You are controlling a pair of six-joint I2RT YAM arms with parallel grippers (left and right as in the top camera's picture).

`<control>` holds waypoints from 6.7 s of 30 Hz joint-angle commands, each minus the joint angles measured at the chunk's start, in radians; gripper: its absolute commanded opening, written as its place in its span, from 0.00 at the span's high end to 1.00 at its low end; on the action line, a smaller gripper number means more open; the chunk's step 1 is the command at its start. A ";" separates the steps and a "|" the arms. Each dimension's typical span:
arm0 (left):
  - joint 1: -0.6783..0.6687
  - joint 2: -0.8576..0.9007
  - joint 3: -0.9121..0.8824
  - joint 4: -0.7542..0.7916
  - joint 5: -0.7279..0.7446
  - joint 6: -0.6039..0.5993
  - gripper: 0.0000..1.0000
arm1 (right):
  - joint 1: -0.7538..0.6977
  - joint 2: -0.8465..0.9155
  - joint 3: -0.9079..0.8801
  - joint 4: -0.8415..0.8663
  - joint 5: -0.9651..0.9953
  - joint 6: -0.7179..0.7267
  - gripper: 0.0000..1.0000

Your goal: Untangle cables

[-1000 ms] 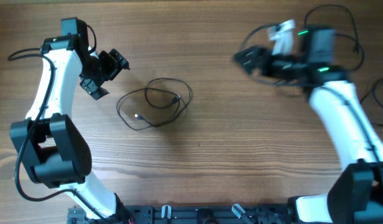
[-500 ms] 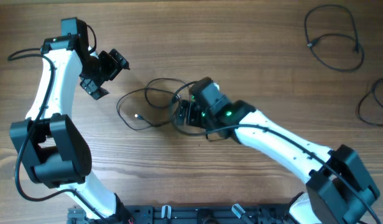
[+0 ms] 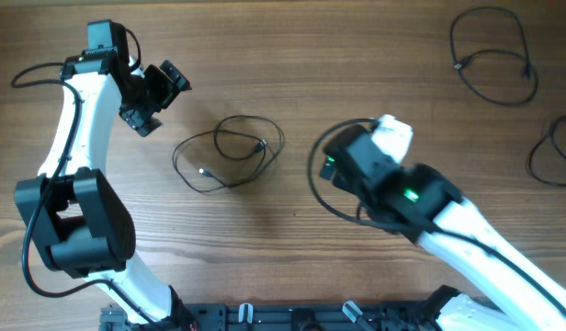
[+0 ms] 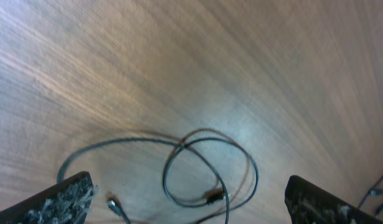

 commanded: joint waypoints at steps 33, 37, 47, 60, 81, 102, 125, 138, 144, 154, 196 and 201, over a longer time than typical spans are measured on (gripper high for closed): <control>-0.399 0.005 -0.657 0.508 0.183 -0.550 0.96 | -0.003 -0.182 0.016 -0.172 0.243 0.078 0.00; -0.546 0.005 -0.540 0.546 0.152 -0.405 0.96 | -0.018 -0.182 0.016 -0.175 0.252 0.157 0.00; -0.718 0.005 -0.336 0.512 -0.003 -0.336 0.75 | -0.196 -0.181 0.016 -0.180 0.124 0.144 0.00; -0.581 -0.016 0.076 -0.095 -0.309 -0.184 0.00 | -0.232 -0.038 -0.013 0.027 -0.299 -0.602 0.00; -0.009 -0.201 0.120 -0.317 -0.223 -0.189 0.00 | -0.142 0.646 -0.013 0.381 -0.365 -0.954 0.26; -0.009 -0.201 0.120 -0.317 -0.223 -0.190 0.00 | -0.424 0.638 0.097 0.543 -0.087 -1.375 0.96; -0.009 -0.201 0.120 -0.317 -0.223 -0.190 0.00 | -0.645 0.905 0.092 1.387 -0.397 -1.893 0.96; -0.009 -0.201 0.120 -0.317 -0.223 -0.190 0.00 | -0.654 0.669 0.093 1.181 -0.520 -1.459 0.01; -0.009 -0.201 0.120 -0.317 -0.223 -0.189 0.00 | -0.654 0.290 0.093 0.946 -0.516 -1.174 0.00; -0.009 -0.201 0.120 -0.317 -0.223 -0.189 0.00 | -0.654 -0.378 0.089 0.292 -0.193 -0.949 0.00; -0.009 -0.201 0.120 -0.317 -0.223 -0.189 0.00 | -0.654 -1.094 -0.685 0.671 -0.555 -0.977 0.00; -0.009 -0.201 0.120 -0.317 -0.223 -0.190 0.00 | -0.654 -1.122 -0.776 0.801 -0.469 -0.977 0.00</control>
